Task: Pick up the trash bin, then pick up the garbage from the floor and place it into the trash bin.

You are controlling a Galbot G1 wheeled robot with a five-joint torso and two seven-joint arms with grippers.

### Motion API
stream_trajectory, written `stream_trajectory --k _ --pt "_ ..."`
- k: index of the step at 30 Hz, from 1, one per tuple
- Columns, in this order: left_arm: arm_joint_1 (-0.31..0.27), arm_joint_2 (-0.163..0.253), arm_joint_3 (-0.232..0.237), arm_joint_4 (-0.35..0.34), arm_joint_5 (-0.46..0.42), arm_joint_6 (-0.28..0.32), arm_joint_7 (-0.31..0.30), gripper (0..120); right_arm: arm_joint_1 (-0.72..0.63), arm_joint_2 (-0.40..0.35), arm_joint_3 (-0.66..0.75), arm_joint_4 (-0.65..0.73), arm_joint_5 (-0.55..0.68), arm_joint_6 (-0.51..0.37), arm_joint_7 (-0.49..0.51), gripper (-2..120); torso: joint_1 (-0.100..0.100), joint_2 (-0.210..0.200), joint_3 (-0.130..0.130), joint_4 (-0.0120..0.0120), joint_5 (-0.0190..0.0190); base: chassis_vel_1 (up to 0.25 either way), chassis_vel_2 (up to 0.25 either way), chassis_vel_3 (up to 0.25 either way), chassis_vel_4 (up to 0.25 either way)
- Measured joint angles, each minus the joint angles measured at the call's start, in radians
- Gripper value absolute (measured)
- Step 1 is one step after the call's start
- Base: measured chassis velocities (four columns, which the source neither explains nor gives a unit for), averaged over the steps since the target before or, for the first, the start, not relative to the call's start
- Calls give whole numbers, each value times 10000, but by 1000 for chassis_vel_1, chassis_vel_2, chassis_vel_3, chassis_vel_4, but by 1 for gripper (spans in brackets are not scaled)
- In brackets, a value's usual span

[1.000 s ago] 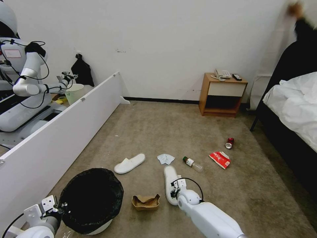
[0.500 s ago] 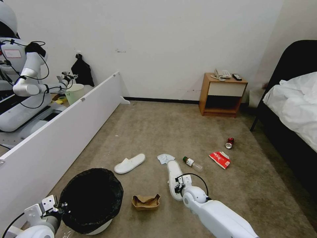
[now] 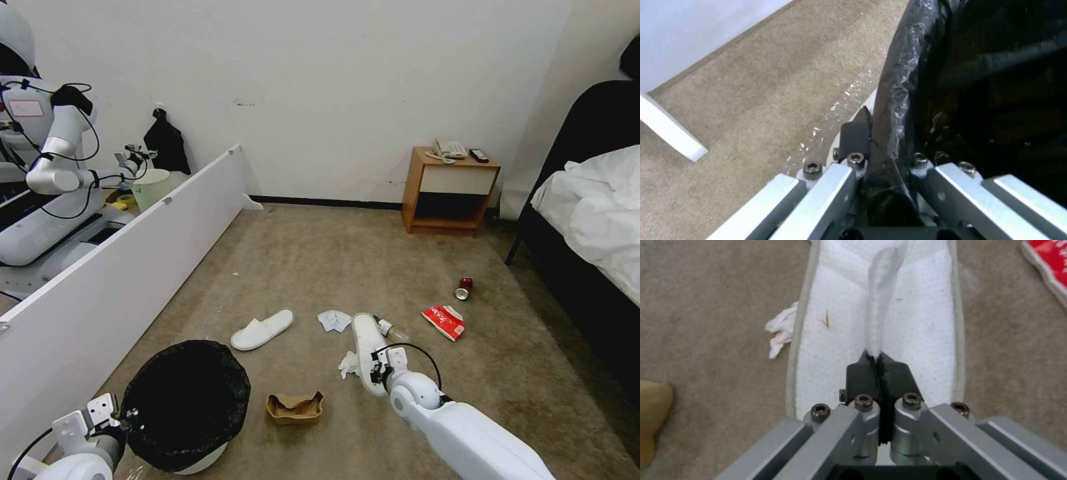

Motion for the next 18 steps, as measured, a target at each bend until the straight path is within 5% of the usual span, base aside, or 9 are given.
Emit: stream_trajectory --k 18 --pt "-38 72 69 -2 7 12 2 1 -534 -1319 655 2013 172 33 39 0 0 0 0 1 1 0 0 0 0"
